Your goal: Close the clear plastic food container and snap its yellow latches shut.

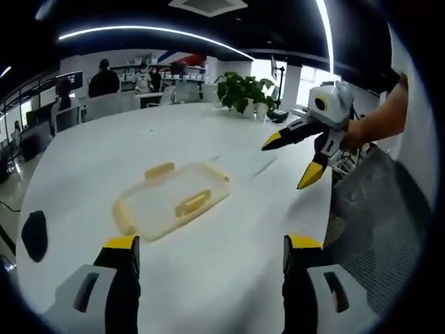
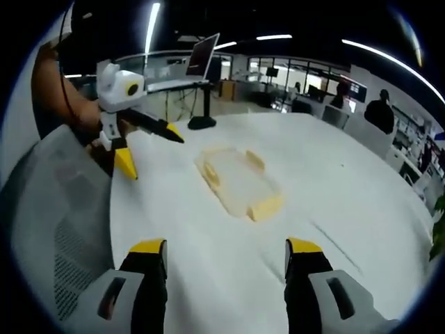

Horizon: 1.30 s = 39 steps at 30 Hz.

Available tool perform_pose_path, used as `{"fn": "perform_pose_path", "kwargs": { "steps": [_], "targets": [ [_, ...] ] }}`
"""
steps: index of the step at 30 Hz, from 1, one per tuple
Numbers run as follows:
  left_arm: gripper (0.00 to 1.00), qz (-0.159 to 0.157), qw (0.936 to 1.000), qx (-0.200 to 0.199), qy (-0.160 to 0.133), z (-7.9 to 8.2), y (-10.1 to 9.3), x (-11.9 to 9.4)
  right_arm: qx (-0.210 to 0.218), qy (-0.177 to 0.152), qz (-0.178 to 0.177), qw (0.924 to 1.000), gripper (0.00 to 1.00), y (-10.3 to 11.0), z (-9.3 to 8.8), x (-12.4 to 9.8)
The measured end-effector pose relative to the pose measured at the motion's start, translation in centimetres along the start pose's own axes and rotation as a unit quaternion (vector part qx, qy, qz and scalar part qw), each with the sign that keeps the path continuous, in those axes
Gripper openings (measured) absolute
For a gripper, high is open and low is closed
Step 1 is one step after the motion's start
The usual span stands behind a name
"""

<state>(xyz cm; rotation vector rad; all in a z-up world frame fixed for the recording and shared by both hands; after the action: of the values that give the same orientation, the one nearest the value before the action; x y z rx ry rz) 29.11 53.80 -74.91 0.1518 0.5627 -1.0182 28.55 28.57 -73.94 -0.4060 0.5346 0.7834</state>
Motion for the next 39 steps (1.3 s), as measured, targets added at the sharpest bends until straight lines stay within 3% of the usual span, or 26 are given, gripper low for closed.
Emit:
{"fn": "perform_pose_path", "kwargs": {
  "steps": [21, 39],
  "targets": [
    [0.83, -0.008, 0.9993, 0.032, 0.018, 1.0, 2.2, 0.5, -0.034, -0.015, 0.011, 0.9992, 0.69, -2.0, 2.6, 1.6],
    [0.81, -0.025, 0.9954, 0.077, 0.051, 1.7, 4.9, 1.1, -0.059, -0.004, 0.029, 0.9978, 0.68, -3.4, 3.0, 3.0]
  ]
}}
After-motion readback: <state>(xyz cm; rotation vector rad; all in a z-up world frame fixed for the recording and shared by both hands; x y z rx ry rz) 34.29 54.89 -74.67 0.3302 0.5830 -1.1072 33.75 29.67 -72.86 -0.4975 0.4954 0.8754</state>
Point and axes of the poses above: the point that each gripper's makers call its tool centre point, and the gripper's own axes: x roughly forward along the fingers, y roughly to its left, z roughly out of its top, the point moved 7 cm from there along -x, roughly backward along the fingers, and after that the axes turned 6 degrees about -z, right-handed, at the moved point
